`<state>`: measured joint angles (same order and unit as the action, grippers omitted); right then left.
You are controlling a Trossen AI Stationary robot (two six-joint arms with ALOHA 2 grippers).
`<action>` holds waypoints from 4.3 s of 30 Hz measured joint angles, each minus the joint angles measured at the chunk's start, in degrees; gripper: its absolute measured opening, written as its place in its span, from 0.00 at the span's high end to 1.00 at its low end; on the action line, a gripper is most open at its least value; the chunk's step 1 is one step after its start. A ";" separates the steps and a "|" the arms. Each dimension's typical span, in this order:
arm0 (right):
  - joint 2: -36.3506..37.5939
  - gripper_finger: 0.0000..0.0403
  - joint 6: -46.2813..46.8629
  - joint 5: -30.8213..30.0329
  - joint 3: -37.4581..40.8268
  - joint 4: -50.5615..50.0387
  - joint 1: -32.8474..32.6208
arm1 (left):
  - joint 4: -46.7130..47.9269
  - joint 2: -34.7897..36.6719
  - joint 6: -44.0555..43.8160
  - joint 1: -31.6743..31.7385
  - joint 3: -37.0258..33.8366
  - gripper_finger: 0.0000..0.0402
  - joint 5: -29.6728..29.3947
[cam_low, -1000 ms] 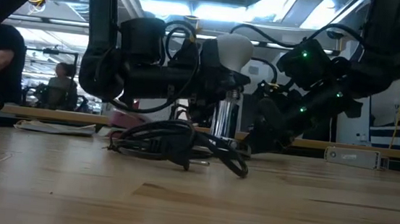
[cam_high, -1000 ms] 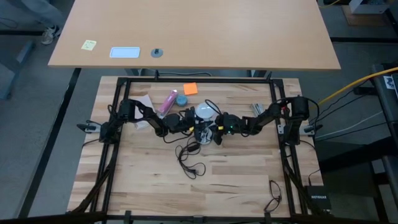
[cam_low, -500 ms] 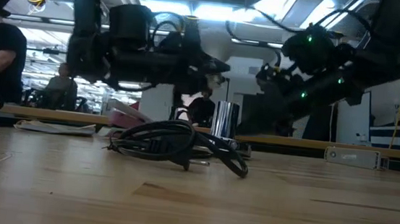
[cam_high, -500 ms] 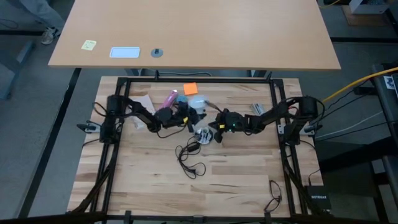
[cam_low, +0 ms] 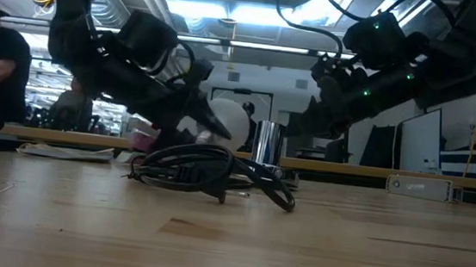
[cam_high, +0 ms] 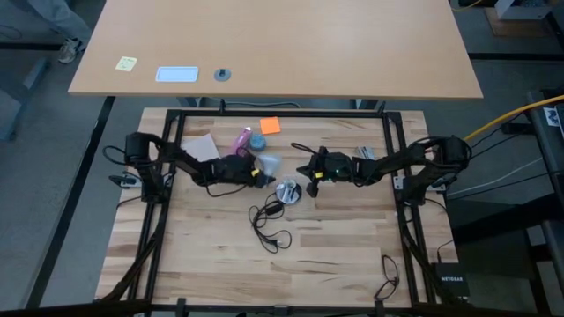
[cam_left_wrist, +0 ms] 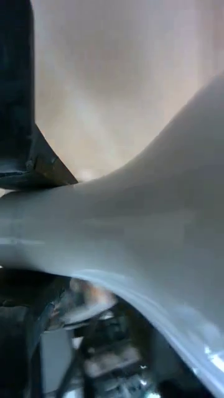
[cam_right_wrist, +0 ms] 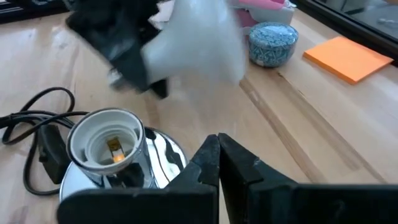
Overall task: Screw lightbulb
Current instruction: Remove the lightbulb from the lamp, then return to Home Position
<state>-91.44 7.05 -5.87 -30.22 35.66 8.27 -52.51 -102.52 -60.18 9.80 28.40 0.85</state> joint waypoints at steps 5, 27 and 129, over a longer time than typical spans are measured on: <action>0.00 0.99 0.04 0.03 0.00 0.17 0.00 | 5.40 0.31 0.72 -1.52 0.23 0.65 2.62; 3.29 0.99 2.94 0.96 0.00 0.50 0.00 | 12.19 3.77 7.42 -1.39 0.36 0.39 7.30; 86.42 0.99 -14.86 16.13 29.49 -32.46 0.00 | 50.29 89.43 50.75 4.85 -27.89 0.39 8.63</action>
<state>-5.02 -7.81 10.26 -0.73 3.21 8.27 -2.22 -13.09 -9.43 14.66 0.51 9.48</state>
